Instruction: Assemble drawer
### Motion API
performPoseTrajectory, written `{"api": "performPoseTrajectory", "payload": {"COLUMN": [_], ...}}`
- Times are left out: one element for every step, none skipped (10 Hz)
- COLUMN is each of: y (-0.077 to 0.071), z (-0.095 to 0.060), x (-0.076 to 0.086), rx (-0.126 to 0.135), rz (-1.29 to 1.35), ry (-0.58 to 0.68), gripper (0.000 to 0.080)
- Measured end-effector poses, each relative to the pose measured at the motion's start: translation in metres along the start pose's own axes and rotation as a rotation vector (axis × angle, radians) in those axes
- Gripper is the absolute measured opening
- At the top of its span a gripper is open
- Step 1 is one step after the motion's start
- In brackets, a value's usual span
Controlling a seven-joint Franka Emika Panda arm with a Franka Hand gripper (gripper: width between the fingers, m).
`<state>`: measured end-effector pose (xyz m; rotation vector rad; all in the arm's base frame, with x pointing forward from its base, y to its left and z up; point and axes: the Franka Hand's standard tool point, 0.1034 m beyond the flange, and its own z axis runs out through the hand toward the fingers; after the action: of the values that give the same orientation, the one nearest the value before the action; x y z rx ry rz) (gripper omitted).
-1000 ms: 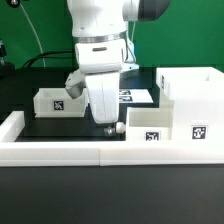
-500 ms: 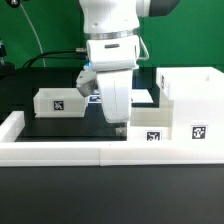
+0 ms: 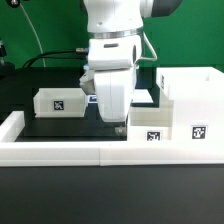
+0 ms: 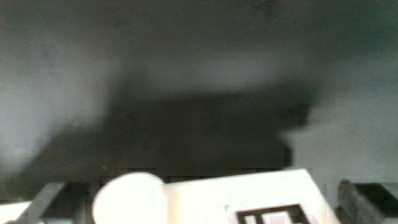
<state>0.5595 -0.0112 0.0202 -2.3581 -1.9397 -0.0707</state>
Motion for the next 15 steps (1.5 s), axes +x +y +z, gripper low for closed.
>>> {"api": "performPoseTrajectory", "payload": {"y": [0.0001, -0.0002, -0.0026, -0.0025, -0.0025, -0.0026, -0.0026, -0.0022, 0.0001, 0.0019, 0.0017, 0.0014, 0.0015, 0.0015, 0.0015], "z": [-0.0003, 0.0001, 0.0018, 0.0017, 0.0018, 0.0019, 0.002, 0.0021, 0.002, 0.0021, 0.0034, 0.0037, 0.0038, 0.0038, 0.0038], "x": [0.0004, -0.0002, -0.0014, -0.0015, -0.0016, -0.0016, -0.0017, -0.0041, -0.004, -0.0041, 0.0, 0.0005, -0.0003, -0.0004, -0.0004], "rx": [-0.001, -0.005, -0.01, -0.009, -0.009, -0.009, -0.009, -0.001, 0.011, 0.021, 0.022, 0.019, 0.019, 0.019, 0.019], "rz": [0.006, 0.022, 0.038, 0.037, 0.037, 0.037, 0.036, -0.056, -0.107, -0.139, -0.155, -0.152, -0.15, -0.15, -0.15], "ry": [-0.001, -0.001, 0.0, 0.0, 0.0, 0.0, 0.0, -0.002, -0.006, -0.024, -0.035, -0.036, -0.036, -0.036, -0.036], "gripper": [0.0649, 0.0649, 0.065, 0.065, 0.065, 0.065, 0.065, 0.065, 0.0649, 0.0649, 0.0649, 0.0649, 0.0649, 0.0649, 0.0649]}}
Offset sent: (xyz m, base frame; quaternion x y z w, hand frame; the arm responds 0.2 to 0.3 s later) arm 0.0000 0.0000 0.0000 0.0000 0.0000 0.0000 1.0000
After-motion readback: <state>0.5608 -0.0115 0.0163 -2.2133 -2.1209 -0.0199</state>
